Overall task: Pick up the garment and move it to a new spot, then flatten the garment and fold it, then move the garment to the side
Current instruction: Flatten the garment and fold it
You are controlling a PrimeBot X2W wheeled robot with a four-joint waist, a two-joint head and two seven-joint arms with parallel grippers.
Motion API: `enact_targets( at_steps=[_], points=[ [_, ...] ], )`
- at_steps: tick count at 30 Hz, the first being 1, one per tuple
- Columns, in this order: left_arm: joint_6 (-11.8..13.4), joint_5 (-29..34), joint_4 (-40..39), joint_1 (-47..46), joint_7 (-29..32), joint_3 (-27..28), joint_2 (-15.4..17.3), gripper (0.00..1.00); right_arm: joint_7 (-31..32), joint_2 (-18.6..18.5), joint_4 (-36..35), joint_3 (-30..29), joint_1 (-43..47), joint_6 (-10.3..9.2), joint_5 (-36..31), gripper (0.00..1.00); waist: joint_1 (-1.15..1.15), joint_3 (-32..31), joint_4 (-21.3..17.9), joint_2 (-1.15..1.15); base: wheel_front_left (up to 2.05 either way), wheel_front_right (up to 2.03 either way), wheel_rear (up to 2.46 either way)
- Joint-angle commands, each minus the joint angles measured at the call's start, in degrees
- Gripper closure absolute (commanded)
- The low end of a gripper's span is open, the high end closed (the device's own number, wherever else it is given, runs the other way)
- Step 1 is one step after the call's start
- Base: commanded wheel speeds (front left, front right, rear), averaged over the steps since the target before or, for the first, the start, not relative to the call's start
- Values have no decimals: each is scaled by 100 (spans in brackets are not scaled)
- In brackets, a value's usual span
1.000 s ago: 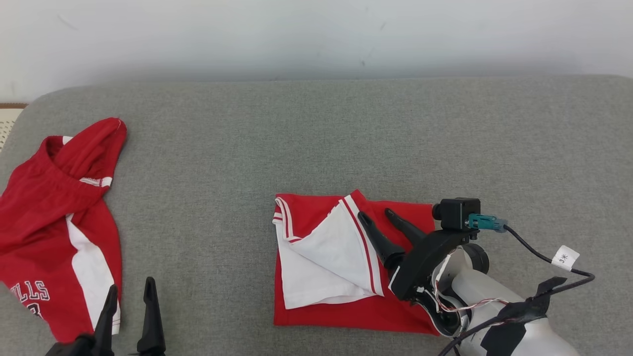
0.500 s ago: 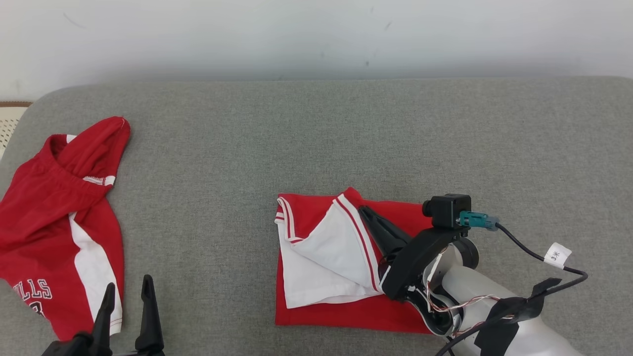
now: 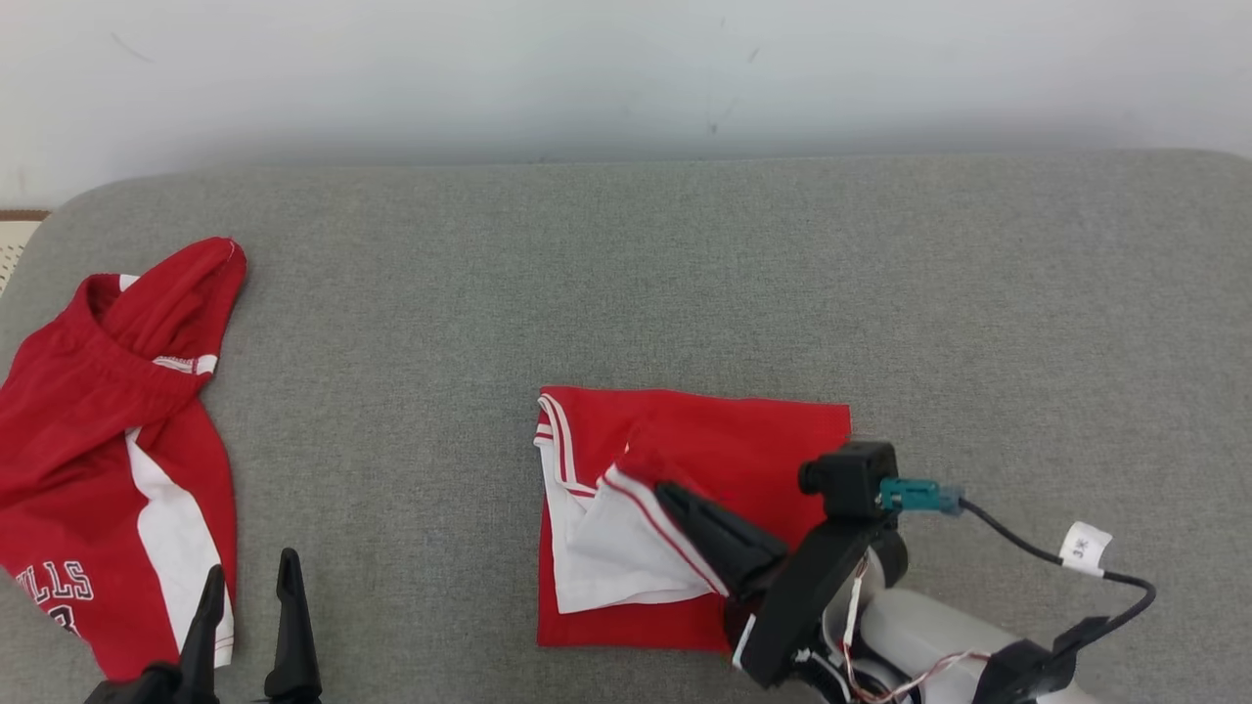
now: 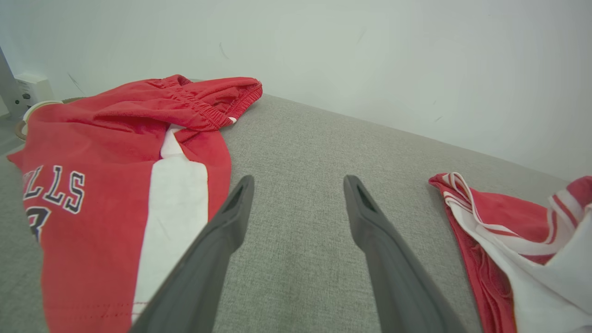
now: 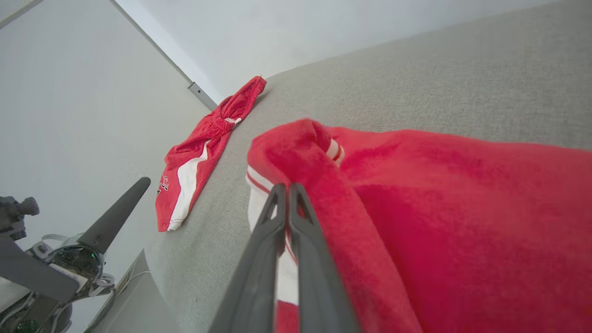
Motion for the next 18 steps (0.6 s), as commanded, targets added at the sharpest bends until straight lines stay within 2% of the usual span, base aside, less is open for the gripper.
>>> enact_targets(
  at_steps=[1, 4, 18],
  points=[
    [-25, 3, 14, 23, -20, 21, 5, 0, 47, -25, -155, 76, 152, 3, 101, 100, 0, -6, -5, 0, 0, 0, 0],
    [-33, 14, 20, 20, -20, 37, 4, 0, 113, -91, -293, 139, 233, 3, 72, 100, 0, -12, -16, 0, 0, 0, 0],
    [-33, 12, 74, 21, -20, 12, 4, 0, 594, 30, -700, 250, 757, 3, 166, 100, 0, -71, 24, 0, 0, 0, 0]
  ],
)
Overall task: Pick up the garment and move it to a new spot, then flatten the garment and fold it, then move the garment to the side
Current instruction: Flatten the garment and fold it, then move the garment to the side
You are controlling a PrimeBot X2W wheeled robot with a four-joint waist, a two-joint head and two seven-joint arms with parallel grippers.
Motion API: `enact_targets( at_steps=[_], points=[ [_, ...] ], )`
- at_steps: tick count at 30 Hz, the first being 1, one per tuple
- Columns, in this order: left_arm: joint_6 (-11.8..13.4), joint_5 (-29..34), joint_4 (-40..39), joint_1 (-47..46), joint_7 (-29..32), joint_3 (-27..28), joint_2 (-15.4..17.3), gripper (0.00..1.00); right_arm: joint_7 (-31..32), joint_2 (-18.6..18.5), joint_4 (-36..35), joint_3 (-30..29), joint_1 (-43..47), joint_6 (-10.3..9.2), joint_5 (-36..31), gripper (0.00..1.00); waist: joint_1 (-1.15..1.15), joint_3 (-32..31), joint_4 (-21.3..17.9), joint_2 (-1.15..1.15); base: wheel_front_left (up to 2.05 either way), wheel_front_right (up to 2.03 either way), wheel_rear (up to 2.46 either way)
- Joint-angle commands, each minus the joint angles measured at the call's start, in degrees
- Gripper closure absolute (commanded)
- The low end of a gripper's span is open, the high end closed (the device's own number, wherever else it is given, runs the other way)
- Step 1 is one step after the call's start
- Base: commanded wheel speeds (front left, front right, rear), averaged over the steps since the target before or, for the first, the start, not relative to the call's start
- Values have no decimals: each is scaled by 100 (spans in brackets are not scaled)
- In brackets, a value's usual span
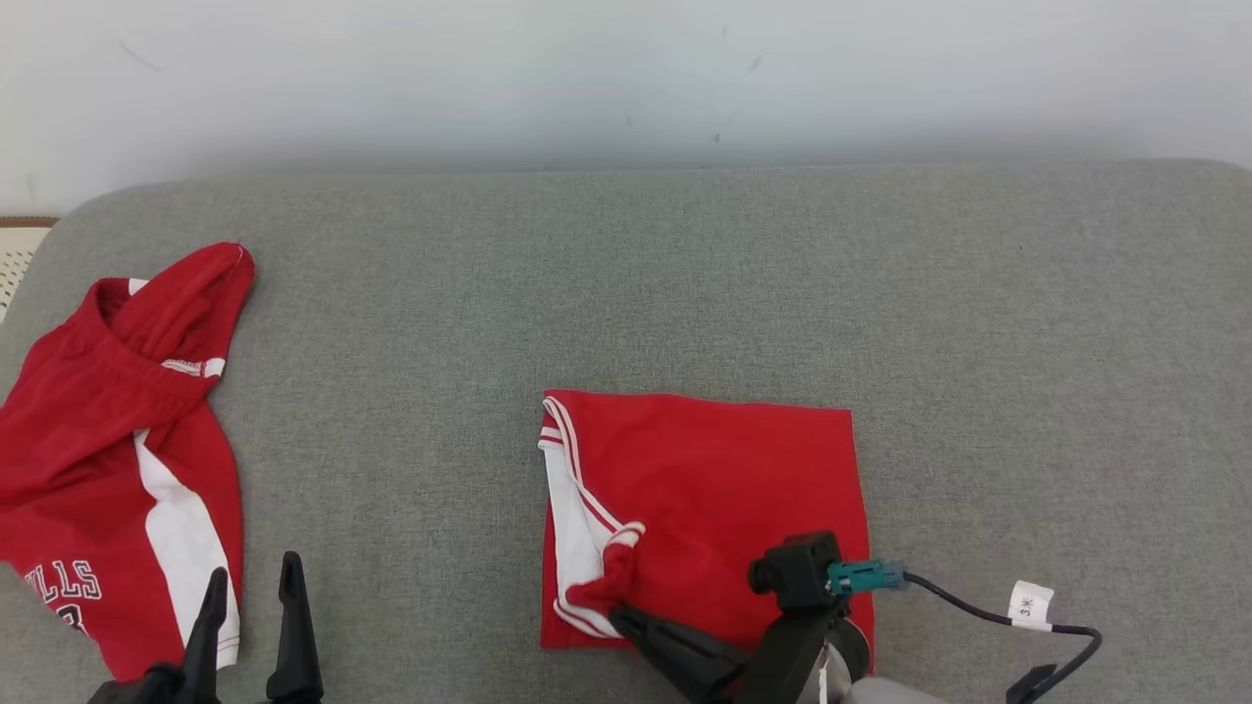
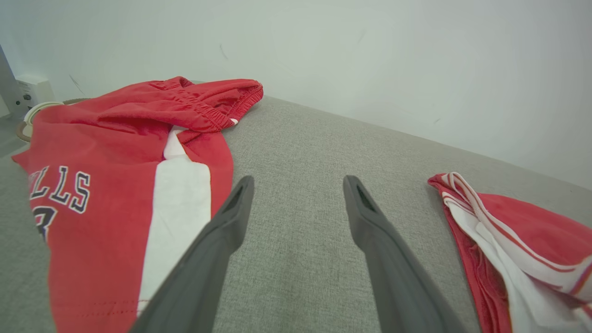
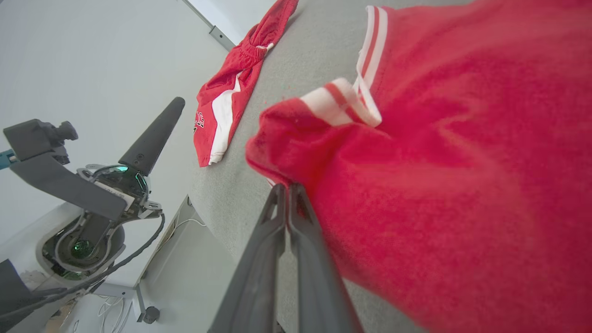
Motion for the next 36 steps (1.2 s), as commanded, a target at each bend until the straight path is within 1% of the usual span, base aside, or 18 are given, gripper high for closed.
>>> enact_targets(
  at_steps=[1, 3, 4, 11, 15, 18, 22, 26, 30, 33, 36],
  points=[
    [16, 1, 19, 31, -20, 0, 4, 0, 81, 4, -17, 12, 64, 3, 13, 97, 0, -16, 11, 0, 0, 0, 0],
    [21, -6, 26, 40, -20, -6, 5, 0, 160, -4, -25, 12, 118, 3, -40, 21, 0, -38, 21, 0, 0, 0, 0],
    [24, -10, 28, 45, -20, -10, 4, 0, 189, -7, -39, 14, 144, 3, -52, 0, 0, -49, 26, 0, 0, 0, 0],
    [35, -16, 29, 101, -20, 10, 5, 0, -37, -126, -242, 14, 148, 3, 33, 0, 0, -120, 36, 0, 0, 0, 0],
    [32, -18, 3, 135, -20, 27, 5, 0, -395, -237, -292, -39, 51, 3, 28, 0, 0, -147, 25, 0, 0, 0, 0],
    [48, -11, -35, 168, -20, 25, 4, 0, -686, -338, -108, -201, -19, 3, -142, 0, 0, -163, 5, 0, 0, 0, 0],
    [85, 2, -89, 189, -20, 18, 4, 0, -899, -388, 379, -698, -49, 3, -459, 0, 0, -164, -16, 0, 0, 0, 0],
    [88, 41, -129, 186, -20, 47, 4, 0, -953, -399, 976, -1425, 35, 3, -946, 0, 0, -154, -31, 0, 0, 0, 0],
    [114, 52, -180, 222, -20, 44, 4, 0, -954, -256, 1406, -2140, 215, 3, -1404, 0, 0, -151, -43, 0, 0, 0, 0],
    [145, 46, -212, 254, -20, 28, 4, 0, -932, -113, 1737, -2539, 395, 3, -1688, 0, 0, -146, -52, 0, 0, 0, 0],
    [148, 40, -219, 254, -20, 19, 4, 0, -859, -45, 1880, -2667, 458, 3, -1798, 0, 0, -143, -54, 0, 0, 0, 0]
  ],
)
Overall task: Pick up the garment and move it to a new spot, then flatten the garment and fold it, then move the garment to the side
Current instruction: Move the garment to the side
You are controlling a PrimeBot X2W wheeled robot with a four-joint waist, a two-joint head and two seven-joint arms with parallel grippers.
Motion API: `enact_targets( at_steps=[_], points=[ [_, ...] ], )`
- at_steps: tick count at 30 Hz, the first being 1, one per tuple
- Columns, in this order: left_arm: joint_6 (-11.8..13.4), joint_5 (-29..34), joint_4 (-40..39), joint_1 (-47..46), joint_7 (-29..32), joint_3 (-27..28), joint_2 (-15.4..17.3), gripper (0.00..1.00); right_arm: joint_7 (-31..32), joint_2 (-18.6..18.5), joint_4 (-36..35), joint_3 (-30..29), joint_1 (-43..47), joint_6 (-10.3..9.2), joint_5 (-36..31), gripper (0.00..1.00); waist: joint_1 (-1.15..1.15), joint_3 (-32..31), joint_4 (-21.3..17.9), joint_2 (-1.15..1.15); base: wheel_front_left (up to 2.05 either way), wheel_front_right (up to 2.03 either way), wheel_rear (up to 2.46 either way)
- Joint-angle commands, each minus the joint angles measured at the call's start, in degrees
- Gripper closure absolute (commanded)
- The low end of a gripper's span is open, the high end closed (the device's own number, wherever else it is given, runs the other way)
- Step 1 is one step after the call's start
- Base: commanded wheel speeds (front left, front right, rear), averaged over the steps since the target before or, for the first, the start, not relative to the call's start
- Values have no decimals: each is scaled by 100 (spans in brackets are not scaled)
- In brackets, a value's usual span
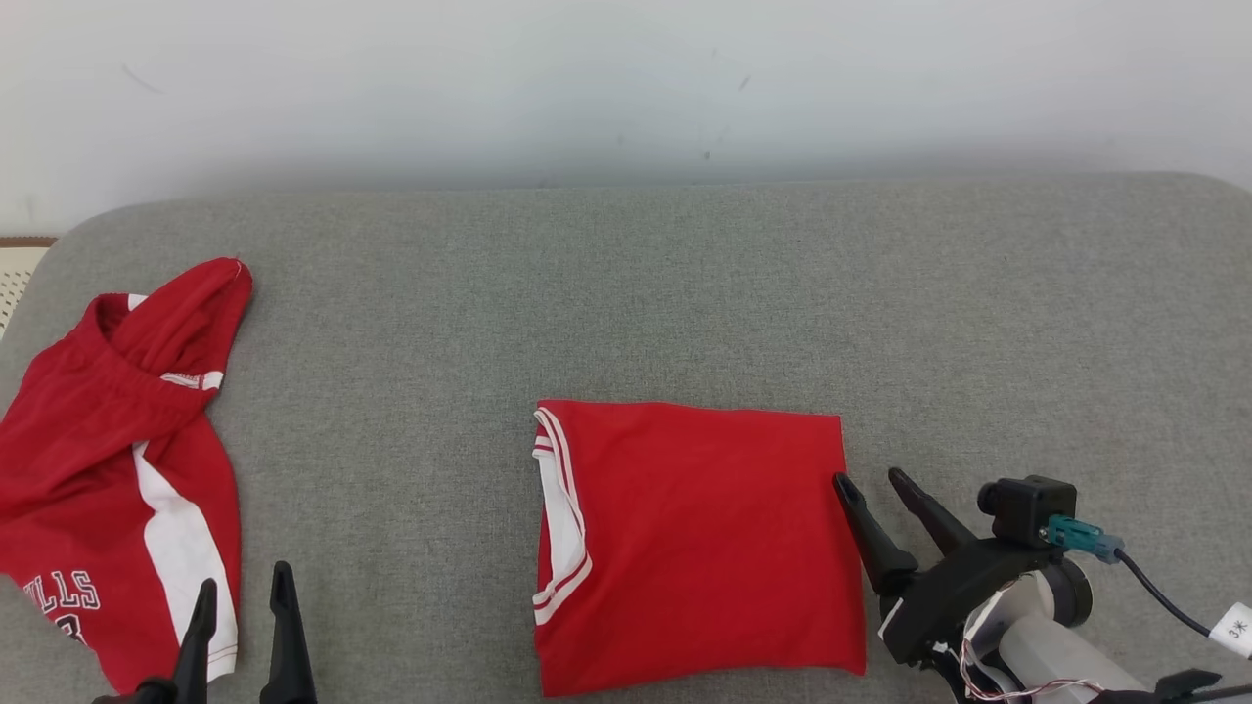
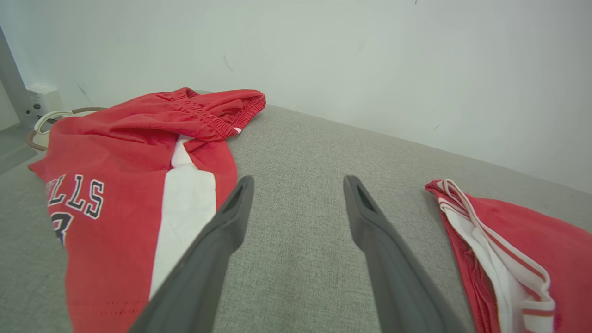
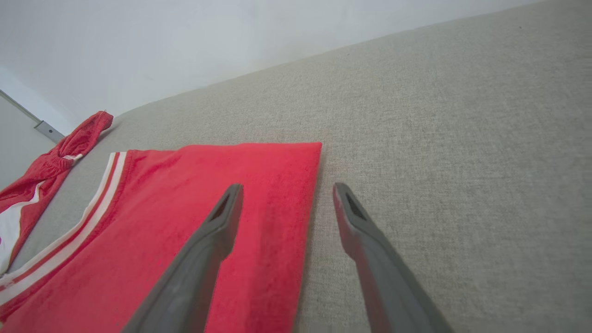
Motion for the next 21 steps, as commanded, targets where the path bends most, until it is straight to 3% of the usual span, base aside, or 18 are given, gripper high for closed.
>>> enact_targets(
  at_steps=[1, 12, 19, 20, 21],
  points=[
    [2, 16, -14, 73, -20, 5, 6, 0, 16, 20, 30, -12, 69, 3, -28, 0, 0, 2, 1, 0, 0, 0, 0],
    [7, -7, -32, 42, -20, -7, 5, 0, 473, 386, 363, -364, 149, 3, -285, 0, 0, 76, 4, 0, 0, 0, 0],
    [-21, -21, 2, 1, -20, 18, 5, 0, 784, 572, 420, -433, 212, 3, -83, 0, 0, 130, 20, 0, 0, 0, 0],
    [-20, -28, 8, -5, -20, 13, 5, 0, 845, 598, 418, -412, 222, 3, -61, 33, 0, 136, 24, 0, 0, 0, 0],
    [-17, -33, 12, -12, -20, 7, 6, 0, 871, 608, 408, -394, 215, 3, -42, 60, 0, 142, 27, 0, 0, 0, 0]
  ],
)
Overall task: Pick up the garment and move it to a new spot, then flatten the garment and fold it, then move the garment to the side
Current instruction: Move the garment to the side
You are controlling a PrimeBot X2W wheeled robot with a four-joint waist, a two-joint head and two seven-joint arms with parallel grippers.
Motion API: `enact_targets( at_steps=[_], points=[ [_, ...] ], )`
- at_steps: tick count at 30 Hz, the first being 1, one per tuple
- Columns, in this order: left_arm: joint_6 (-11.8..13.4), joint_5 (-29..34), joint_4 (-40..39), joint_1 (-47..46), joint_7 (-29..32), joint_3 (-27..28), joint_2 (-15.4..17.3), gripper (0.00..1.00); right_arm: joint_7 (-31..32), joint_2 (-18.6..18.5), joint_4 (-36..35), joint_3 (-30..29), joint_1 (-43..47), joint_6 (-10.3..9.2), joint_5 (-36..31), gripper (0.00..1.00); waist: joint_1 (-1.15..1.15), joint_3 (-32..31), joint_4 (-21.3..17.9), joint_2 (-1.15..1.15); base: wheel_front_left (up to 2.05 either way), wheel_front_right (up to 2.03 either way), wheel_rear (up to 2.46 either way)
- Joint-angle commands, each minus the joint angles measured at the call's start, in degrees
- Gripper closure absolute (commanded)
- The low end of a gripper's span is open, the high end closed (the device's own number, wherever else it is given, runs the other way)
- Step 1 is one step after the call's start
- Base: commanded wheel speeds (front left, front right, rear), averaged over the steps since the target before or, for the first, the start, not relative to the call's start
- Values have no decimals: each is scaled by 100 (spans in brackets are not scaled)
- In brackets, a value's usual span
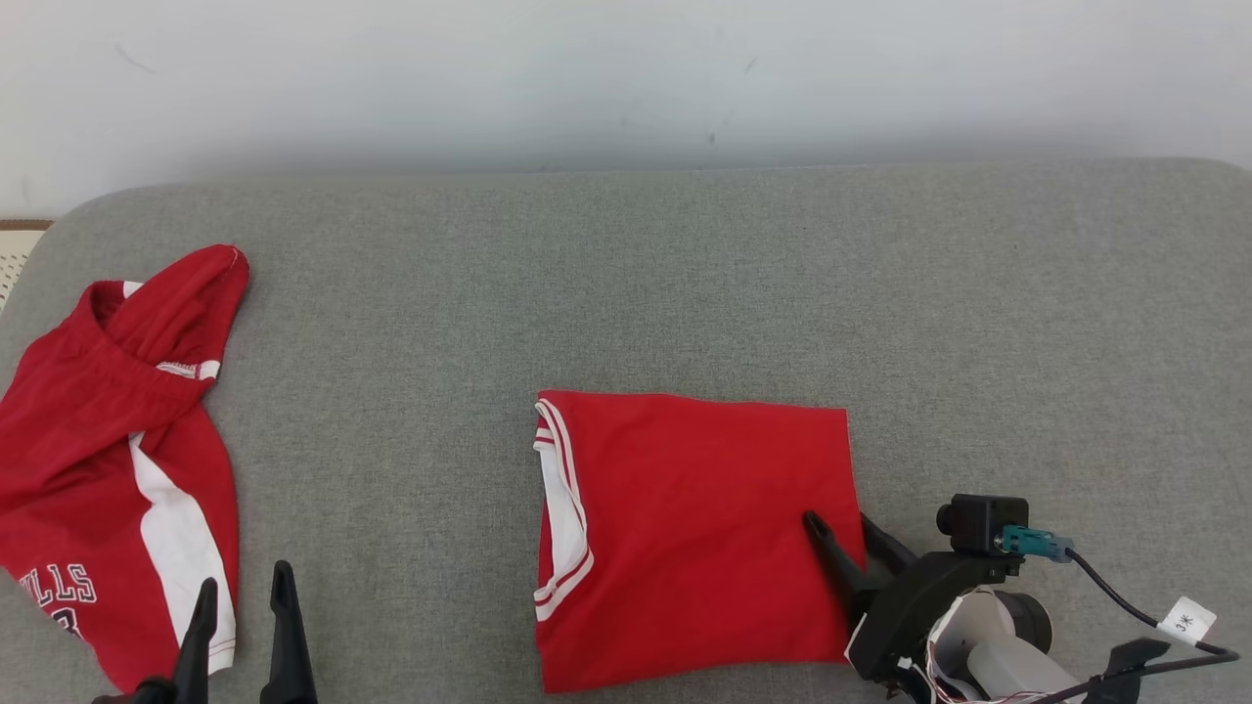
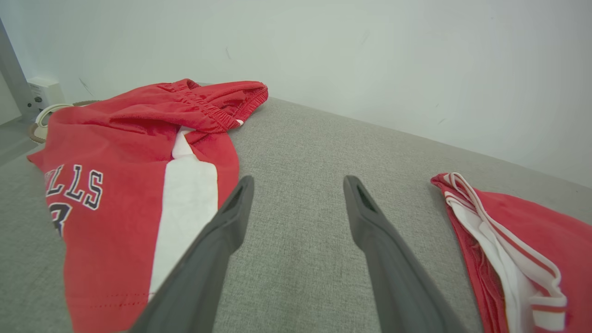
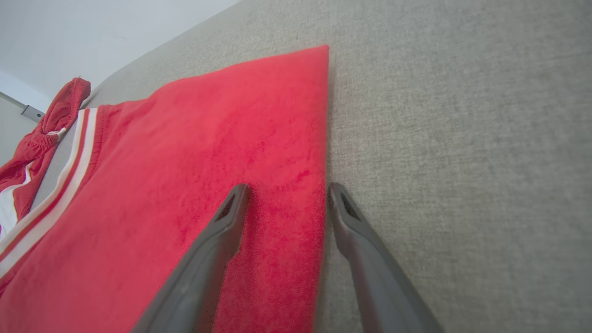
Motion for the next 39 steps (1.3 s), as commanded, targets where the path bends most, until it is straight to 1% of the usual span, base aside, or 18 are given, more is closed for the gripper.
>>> enact_targets(
  at_steps=[1, 4, 9, 15, 18, 22, 32, 39],
  points=[
    [-14, -26, 21, -14, -20, 9, 4, 0, 62, 58, 1, 55, 82, 3, 48, 100, 0, 12, 6, 0, 0, 0, 0],
    [-17, -39, 25, -21, -20, 8, 4, 0, 9, 14, -54, 54, 0, 3, 36, 100, 0, 25, 8, 0, 0, 0, 0],
    [5, -62, 25, -8, -20, 13, 4, 0, -163, -158, -128, -16, -181, 2, -30, 100, 0, 7, -8, 0, 0, 0, 0],
    [1, -42, 2, -5, -20, 79, 4, 0, -268, -344, -197, -100, -526, 2, -134, 100, 0, 43, -127, 0, 0, 0, 0],
    [-22, -7, -32, -50, -19, 84, 4, 0, -304, -486, -133, -155, -766, 2, -272, 100, 0, 105, -177, 0, 0, 0, 0],
    [-37, 38, -50, -80, -19, 90, 4, 0, -326, -582, -64, -226, -975, 2, -334, 100, 0, 173, -226, 0, 0, 0, 0],
    [-144, 211, -314, -234, -19, 272, 5, 0, -349, -1024, 280, -476, -1850, 2, -509, 100, 0, 660, -506, 0, 0, 0, 0],
    [-226, 319, -591, -329, -19, 499, 127, 0, -437, -1339, 613, -617, -2464, 2, -505, 100, 0, 1055, -674, 0, 0, 0, 0]
  ],
)
